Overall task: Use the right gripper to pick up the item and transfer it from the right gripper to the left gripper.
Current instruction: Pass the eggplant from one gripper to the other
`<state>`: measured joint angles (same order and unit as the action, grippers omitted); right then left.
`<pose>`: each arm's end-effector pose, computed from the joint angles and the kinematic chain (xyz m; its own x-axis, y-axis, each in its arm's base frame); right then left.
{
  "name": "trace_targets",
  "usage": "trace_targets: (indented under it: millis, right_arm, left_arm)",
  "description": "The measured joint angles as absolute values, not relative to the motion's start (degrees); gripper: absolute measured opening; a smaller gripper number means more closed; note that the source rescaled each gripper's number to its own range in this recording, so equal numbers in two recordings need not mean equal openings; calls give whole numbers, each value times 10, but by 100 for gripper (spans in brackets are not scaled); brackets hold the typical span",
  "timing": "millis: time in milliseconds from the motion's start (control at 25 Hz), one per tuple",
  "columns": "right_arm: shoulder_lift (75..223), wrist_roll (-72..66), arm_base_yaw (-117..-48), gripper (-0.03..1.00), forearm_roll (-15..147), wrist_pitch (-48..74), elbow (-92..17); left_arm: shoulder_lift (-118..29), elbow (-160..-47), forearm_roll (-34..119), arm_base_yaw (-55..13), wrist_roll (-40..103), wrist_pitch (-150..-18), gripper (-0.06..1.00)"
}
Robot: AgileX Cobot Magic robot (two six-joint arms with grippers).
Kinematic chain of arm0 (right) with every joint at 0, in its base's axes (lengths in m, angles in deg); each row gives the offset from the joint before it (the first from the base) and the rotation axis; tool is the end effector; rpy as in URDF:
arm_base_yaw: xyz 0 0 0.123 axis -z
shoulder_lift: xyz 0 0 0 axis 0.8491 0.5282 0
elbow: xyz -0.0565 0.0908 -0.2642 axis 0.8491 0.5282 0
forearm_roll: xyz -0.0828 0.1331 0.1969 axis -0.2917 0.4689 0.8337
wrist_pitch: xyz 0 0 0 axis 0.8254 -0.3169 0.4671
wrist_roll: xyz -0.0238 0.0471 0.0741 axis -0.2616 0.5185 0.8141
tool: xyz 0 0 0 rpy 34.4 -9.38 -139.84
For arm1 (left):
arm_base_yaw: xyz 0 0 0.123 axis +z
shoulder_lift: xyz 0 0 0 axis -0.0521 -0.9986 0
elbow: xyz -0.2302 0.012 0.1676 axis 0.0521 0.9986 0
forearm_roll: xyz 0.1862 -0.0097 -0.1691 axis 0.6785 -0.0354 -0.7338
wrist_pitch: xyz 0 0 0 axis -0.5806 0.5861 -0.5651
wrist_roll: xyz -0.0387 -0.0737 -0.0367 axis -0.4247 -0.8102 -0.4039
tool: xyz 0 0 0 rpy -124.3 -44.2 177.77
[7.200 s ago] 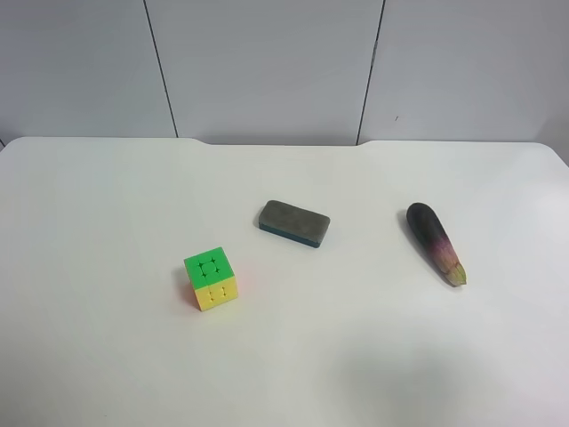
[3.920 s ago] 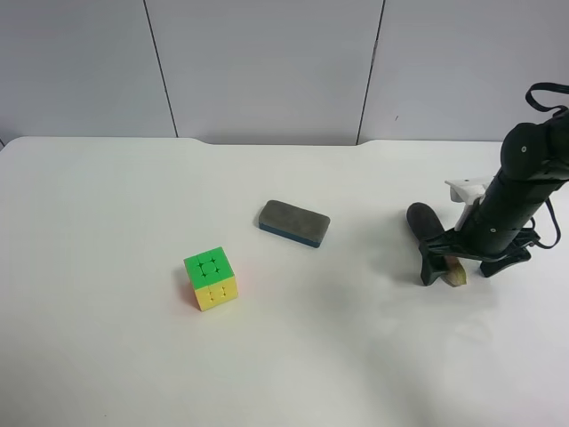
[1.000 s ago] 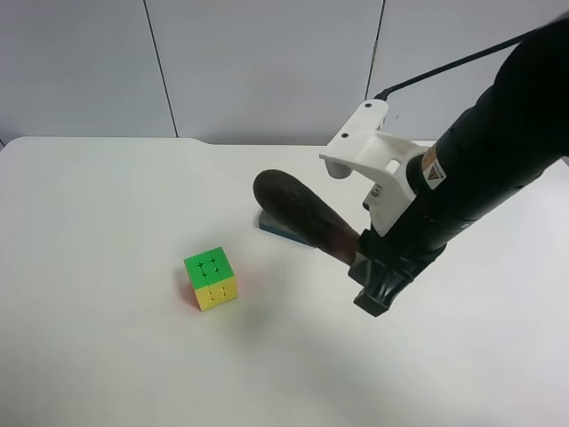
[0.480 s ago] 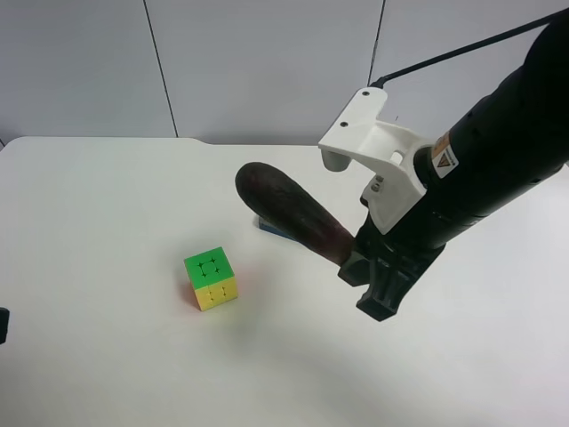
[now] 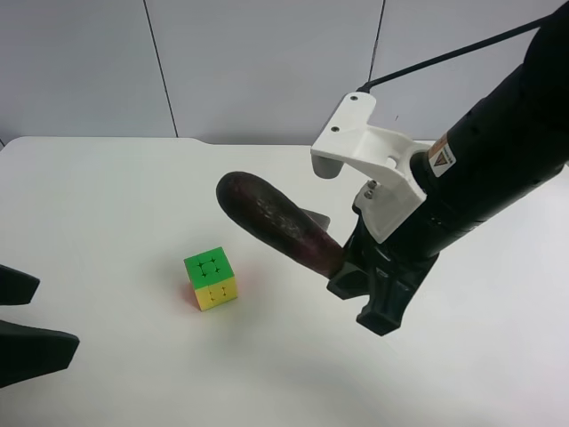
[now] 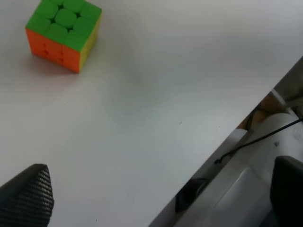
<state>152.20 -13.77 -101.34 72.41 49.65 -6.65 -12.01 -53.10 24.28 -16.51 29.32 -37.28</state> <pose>0.1683 0.1810 0.2504 -0.3245 -0.8465 -0.4221 -0.9335 0.3586 -0.0013 0.0932 -0.0725 0.2645 -0.6391 0.3923 -0.6616 0.6614 0.7193 -0.2125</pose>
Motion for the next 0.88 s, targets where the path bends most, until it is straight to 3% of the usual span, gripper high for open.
trace_targets:
  millis: [520,880]
  right_arm:
    - [1522,-218,-1013,0,781,503,-66]
    - [1522,-226,-1013,0,783,522,-66]
  left_arm:
    - [-297,-641,262,-246,392,-453,84]
    - [-368,-715,398,-369,403,-456,84]
